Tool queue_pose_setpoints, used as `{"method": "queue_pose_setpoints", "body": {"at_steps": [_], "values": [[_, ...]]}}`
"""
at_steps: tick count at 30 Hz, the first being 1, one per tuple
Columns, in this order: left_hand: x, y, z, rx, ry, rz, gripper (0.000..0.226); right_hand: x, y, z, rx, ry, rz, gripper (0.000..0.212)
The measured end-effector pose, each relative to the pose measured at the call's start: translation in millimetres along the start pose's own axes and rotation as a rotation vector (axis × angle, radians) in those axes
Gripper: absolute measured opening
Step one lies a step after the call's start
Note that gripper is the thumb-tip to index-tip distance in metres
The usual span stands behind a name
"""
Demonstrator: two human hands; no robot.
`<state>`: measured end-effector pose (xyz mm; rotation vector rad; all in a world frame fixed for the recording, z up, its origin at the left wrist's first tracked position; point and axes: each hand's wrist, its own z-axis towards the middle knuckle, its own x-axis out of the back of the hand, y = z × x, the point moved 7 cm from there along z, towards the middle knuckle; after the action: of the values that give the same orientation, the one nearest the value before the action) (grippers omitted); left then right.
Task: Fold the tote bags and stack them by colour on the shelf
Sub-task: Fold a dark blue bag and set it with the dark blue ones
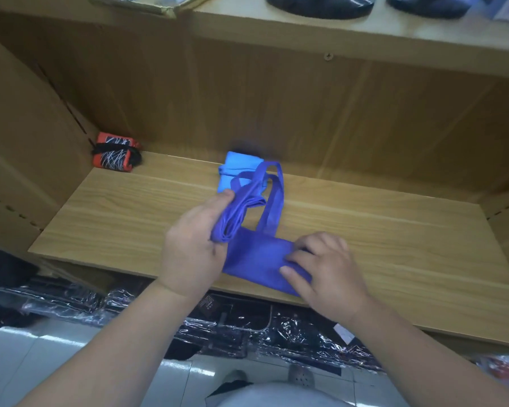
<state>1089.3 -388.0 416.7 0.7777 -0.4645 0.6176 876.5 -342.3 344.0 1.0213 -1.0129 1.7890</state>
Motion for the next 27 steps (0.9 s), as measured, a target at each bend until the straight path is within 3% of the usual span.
{"method": "queue_pose_setpoints", "body": {"at_steps": [4, 7, 11, 13, 16, 19, 27], "values": [[-31, 33, -3, -0.078, -0.047, 0.011, 0.047, 1, 47, -40, -0.052, -0.095, 0.248, 0.036], [-71, 56, -15, -0.111, -0.227, -0.017, 0.054, -2, 70, -50, -0.127, -0.145, 0.420, 0.047], [-123, 69, -47, -0.056, -0.488, 0.084, 0.059, -6, 90, -47, -0.372, -0.103, 0.672, 0.100], [-140, 71, -64, -0.047, -0.594, 0.130, 0.057, -5, 92, -46, -0.385, -0.082, 0.768, 0.107], [-147, 66, -85, -0.079, -0.674, 0.168, 0.058, 4, 92, -49, -0.266, -0.078, 0.897, 0.085], [-145, 64, -96, -0.081, -0.684, 0.157, 0.066, 9, 90, -50, -0.071, -0.152, 0.821, 0.058], [-129, 76, -98, 0.066, -0.565, 0.238, 0.064, 6, 89, -44, 0.026, -0.224, 0.714, 0.036]]}}
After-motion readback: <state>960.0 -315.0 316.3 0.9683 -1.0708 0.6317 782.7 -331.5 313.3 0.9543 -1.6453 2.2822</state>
